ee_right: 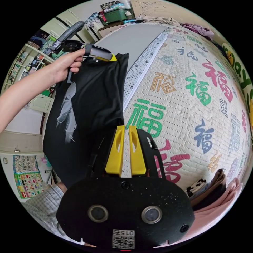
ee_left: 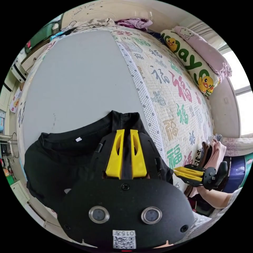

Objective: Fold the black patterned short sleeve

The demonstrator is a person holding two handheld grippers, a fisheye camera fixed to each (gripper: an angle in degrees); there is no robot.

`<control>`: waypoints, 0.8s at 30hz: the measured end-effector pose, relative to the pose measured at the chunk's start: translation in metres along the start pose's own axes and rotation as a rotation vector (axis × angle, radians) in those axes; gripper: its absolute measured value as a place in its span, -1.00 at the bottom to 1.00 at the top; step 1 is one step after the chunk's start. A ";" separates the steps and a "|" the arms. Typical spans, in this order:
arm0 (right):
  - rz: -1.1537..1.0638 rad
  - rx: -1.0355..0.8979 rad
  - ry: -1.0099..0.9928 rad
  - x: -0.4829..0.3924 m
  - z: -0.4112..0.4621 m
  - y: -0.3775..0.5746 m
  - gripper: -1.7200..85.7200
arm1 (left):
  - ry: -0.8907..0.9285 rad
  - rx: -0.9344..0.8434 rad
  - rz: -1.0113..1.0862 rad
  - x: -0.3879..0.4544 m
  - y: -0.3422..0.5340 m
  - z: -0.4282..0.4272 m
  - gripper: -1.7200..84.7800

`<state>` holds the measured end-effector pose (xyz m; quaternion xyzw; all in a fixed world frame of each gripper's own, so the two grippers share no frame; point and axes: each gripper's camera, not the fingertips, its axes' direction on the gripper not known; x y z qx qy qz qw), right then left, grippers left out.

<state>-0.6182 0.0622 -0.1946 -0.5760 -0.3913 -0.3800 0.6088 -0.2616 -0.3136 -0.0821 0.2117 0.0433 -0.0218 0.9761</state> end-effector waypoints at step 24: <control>-0.312 -0.171 0.054 -0.202 -0.062 -0.100 -0.97 | -0.023 -0.187 -0.174 -0.050 0.138 -0.122 -0.98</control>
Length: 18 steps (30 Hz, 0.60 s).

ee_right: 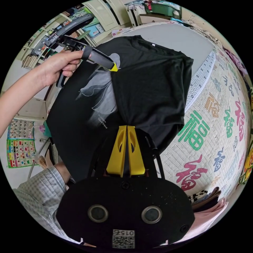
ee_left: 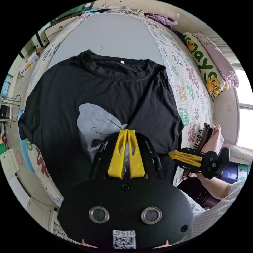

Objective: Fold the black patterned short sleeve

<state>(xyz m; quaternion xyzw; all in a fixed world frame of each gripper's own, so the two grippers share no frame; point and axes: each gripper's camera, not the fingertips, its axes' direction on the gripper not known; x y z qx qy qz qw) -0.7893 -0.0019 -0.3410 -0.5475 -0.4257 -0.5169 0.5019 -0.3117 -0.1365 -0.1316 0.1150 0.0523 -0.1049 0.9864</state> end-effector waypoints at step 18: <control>0.211 0.038 -0.057 -0.064 -0.128 -0.068 -0.97 | 0.044 0.312 0.009 -0.077 0.099 -0.144 -0.84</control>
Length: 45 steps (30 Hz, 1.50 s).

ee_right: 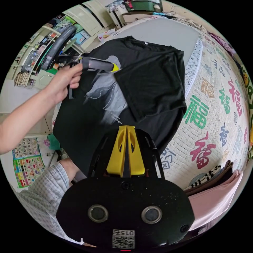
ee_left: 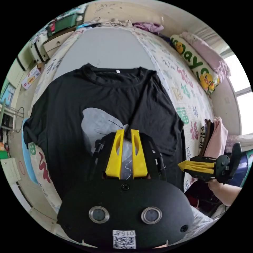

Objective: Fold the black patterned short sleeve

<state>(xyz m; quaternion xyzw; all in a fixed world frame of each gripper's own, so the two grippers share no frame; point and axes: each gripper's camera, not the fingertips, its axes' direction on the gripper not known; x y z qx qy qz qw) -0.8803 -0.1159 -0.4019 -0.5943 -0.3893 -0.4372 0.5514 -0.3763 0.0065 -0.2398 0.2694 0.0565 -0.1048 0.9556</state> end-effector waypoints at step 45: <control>-0.376 -0.300 0.080 -0.353 -0.011 -0.686 -0.96 | 0.560 0.224 -0.867 -0.456 0.122 -0.252 -0.95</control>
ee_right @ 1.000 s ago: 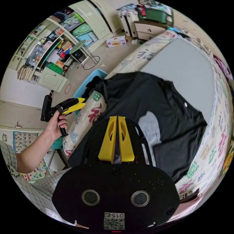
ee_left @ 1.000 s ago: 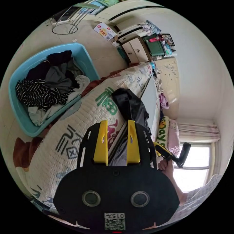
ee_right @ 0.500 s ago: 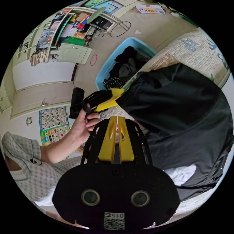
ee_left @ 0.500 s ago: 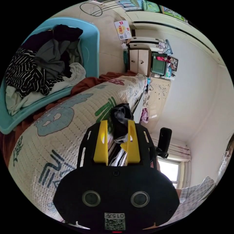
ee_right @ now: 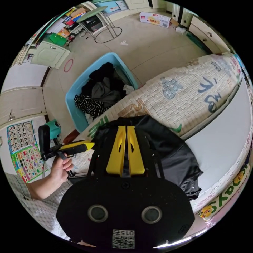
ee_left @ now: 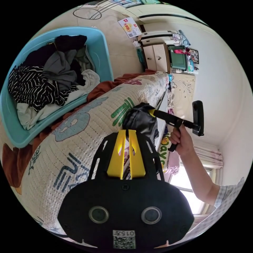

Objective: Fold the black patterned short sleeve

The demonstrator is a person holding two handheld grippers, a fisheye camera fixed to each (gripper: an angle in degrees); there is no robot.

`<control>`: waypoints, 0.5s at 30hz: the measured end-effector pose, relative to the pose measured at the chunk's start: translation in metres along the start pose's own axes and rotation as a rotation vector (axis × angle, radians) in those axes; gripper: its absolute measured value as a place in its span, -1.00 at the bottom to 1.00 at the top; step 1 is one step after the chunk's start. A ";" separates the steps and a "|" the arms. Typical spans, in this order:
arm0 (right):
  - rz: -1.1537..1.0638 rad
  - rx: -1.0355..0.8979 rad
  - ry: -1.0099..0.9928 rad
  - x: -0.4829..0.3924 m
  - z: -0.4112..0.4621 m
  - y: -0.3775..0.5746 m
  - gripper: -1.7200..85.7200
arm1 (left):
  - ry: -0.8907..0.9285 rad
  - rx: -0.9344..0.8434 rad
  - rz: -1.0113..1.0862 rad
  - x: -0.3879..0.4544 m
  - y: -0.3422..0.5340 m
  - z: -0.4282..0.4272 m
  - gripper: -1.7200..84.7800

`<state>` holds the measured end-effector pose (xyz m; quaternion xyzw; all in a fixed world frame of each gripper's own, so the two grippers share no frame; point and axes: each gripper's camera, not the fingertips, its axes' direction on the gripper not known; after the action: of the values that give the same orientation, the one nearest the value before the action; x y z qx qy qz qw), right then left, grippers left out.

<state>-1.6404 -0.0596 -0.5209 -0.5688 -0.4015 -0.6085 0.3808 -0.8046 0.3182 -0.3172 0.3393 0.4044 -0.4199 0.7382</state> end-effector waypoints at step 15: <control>0.062 0.165 0.042 0.066 -0.117 0.169 -0.98 | 0.056 -0.072 0.427 0.113 0.082 0.018 -0.97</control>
<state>-1.5344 -0.2331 -0.4490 -0.5349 -0.4245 -0.5730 0.4531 -0.6894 0.2985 -0.3962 0.4022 0.3587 -0.2298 0.8104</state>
